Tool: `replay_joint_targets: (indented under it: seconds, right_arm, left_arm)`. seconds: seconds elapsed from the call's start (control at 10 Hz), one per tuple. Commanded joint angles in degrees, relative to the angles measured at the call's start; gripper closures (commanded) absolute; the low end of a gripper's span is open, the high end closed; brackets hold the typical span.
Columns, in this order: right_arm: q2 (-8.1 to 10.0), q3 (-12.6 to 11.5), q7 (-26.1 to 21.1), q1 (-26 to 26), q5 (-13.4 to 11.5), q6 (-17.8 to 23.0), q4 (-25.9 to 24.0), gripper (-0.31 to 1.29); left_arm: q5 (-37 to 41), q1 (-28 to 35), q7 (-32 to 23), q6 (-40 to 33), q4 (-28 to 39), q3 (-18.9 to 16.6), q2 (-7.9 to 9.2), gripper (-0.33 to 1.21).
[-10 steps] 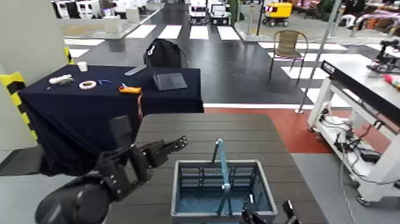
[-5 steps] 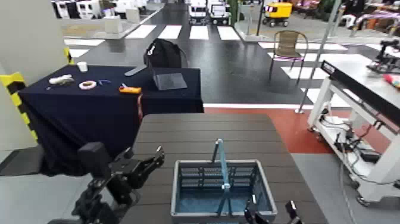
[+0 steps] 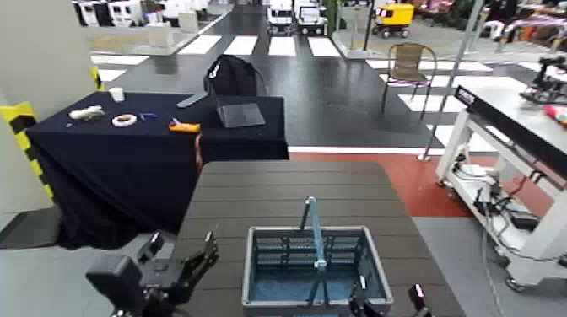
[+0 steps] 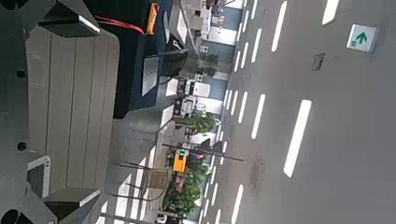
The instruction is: Place the crate on the table.
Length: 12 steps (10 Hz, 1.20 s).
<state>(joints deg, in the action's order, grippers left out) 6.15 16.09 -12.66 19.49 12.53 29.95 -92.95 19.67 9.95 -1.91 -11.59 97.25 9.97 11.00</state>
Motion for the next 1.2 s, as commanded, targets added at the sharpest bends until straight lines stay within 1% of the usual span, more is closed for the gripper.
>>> replay_joint_targets:
  seconds: [0.1,0.3,0.6,0.7,0.9,1.2]
  right_arm:
    - [-0.26,-0.4,0.0,0.5,-0.4,0.2,-0.4,0.14]
    - [-0.43,-0.5,0.0,0.7,-0.4,0.1,-0.5,0.14]
    - [-0.43,-0.6,-0.1,0.7,-0.4,-0.3,-0.6,0.14]
    - [-0.43,-0.5,-0.1,0.7,-0.4,-0.5,-0.6,0.14]
    - [-0.35,-0.5,-0.1,0.7,-0.4,-0.8,-0.6,0.14]
    - [-0.35,-0.5,-0.1,0.7,-0.3,-1.3,-0.7,0.14]
  left_arm:
    - [-2.3,3.1,-1.7,-3.9,0.1,0.9,-0.37,0.10]
    - [-3.9,5.1,-2.0,-4.8,0.7,0.7,-0.72,0.10]
    - [-8.2,8.0,-1.7,-4.8,2.3,-0.7,-0.37,0.10]
    - [-9.9,8.7,-1.5,-4.8,2.7,-0.8,0.07,0.10]
    - [-10.3,9.0,-1.4,-4.8,2.7,-0.5,0.87,0.10]
    - [-10.4,9.0,-1.4,-4.8,2.7,-0.3,0.69,0.10]
